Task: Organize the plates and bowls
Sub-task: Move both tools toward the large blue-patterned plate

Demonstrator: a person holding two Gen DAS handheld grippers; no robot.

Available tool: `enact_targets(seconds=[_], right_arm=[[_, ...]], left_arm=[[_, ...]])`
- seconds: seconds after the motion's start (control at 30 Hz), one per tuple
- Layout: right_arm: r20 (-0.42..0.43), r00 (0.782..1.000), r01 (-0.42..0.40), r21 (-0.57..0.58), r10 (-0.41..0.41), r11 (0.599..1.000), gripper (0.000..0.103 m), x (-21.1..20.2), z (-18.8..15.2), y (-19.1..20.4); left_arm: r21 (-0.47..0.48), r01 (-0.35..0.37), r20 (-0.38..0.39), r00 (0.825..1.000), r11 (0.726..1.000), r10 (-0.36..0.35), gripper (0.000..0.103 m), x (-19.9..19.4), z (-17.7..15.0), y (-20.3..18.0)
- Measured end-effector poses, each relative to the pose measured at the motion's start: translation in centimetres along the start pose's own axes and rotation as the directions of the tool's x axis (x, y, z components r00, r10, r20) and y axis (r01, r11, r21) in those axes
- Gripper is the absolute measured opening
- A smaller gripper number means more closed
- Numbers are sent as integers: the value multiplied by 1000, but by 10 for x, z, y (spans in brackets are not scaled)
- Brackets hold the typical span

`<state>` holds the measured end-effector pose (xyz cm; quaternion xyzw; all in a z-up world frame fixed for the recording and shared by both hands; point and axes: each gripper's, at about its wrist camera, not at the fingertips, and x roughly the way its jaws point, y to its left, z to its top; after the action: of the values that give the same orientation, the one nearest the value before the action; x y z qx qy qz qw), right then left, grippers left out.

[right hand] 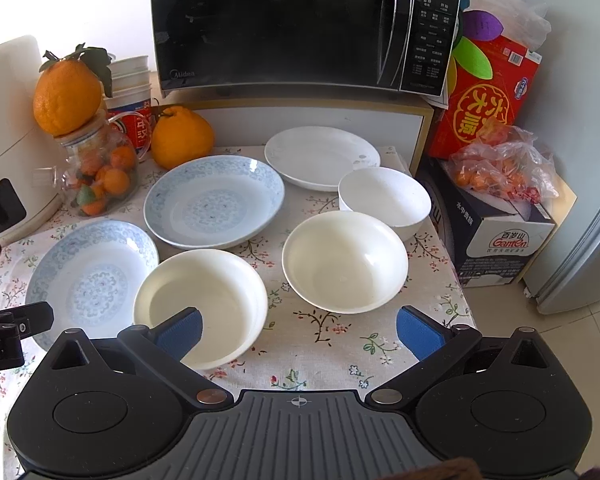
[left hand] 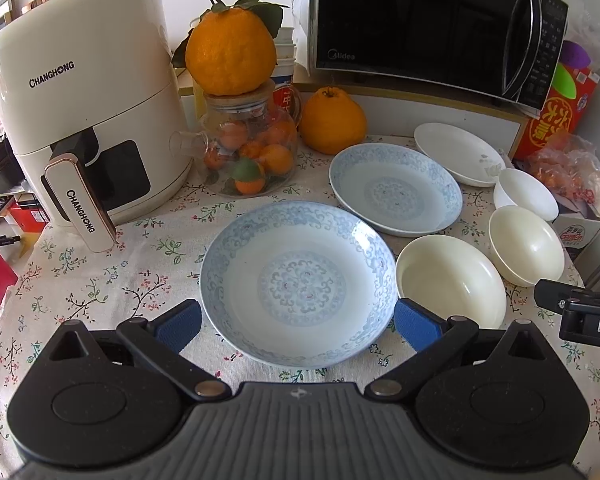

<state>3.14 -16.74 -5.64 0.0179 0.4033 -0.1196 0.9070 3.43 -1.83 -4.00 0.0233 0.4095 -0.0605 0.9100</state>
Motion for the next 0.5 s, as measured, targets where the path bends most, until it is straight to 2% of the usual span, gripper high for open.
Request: enact_targets(seconds=[0.33, 0.5], right_arm=[[-9, 1000, 13, -1, -13, 1000, 103, 2, 1, 0], [-14, 1000, -16, -38, 15, 999, 103, 2, -1, 7]], left_arm=[[-4, -16, -6, 1000, 1000, 16, 103, 3, 1, 4], [-25, -19, -22, 1000, 1000, 19, 103, 9, 4, 14]])
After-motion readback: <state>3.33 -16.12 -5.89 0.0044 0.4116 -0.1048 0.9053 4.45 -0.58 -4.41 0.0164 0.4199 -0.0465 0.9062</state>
